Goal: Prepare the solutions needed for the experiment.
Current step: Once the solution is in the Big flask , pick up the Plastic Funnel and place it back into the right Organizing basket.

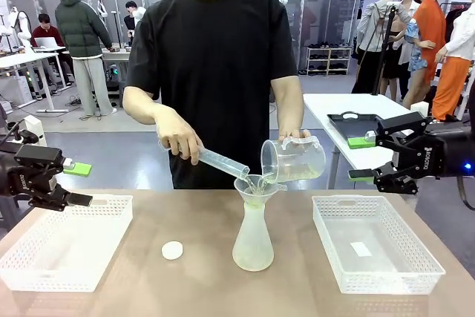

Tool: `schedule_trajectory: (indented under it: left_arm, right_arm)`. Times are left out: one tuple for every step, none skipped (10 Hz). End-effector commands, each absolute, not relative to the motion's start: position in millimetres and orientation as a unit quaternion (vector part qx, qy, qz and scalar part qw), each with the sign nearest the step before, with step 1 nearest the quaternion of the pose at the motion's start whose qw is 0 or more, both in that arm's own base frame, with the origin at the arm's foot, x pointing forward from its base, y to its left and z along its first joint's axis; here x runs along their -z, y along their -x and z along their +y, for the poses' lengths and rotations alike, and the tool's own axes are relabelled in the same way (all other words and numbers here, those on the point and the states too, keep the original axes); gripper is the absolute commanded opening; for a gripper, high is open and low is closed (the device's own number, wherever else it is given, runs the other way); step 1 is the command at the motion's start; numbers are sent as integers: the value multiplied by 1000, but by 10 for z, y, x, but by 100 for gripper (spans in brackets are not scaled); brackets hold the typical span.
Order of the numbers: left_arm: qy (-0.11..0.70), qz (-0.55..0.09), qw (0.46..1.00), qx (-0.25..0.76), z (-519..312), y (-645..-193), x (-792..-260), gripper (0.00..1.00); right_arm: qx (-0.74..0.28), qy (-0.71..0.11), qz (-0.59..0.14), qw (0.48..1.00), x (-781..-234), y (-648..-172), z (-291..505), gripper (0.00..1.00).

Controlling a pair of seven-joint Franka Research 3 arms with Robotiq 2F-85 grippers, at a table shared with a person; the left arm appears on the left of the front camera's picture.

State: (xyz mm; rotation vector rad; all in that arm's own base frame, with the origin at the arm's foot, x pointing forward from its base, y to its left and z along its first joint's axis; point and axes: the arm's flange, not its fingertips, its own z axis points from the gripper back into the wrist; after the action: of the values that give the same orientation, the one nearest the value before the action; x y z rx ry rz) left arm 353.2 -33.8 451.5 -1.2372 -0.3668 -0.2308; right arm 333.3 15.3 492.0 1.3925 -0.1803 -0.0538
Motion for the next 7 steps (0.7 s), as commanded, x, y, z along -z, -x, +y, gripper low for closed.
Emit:
schedule_trajectory:
  left_arm:
    - [586,-174,784,105,-365,-3529,-4527,100]
    - [586,-174,784,105,-365,-3529,-4527,100]
    - [586,-174,784,105,-365,-3529,-4527,100]
    - [586,-174,784,105,-365,-3529,-4527,100]
    - [586,-174,784,105,-365,-3529,-4527,100]
    - [586,-174,784,105,-365,-3529,-4527,100]
    - [586,-174,784,105,-365,-3529,-4527,100]
  right_arm:
    - [19,-639,-80,764,-4910,-3319,119,66]
    - [19,-639,-80,764,-4910,-3319,119,66]
    - [19,-639,-80,764,-4910,-3319,119,66]
    - [19,-639,-80,764,-4910,-3319,119,66]
    - [19,-639,-80,764,-4910,-3319,119,66]
    - [19,-639,-80,764,-4910,-3319,119,66]
    - [19,-639,-80,764,-4910,-3319,119,66]
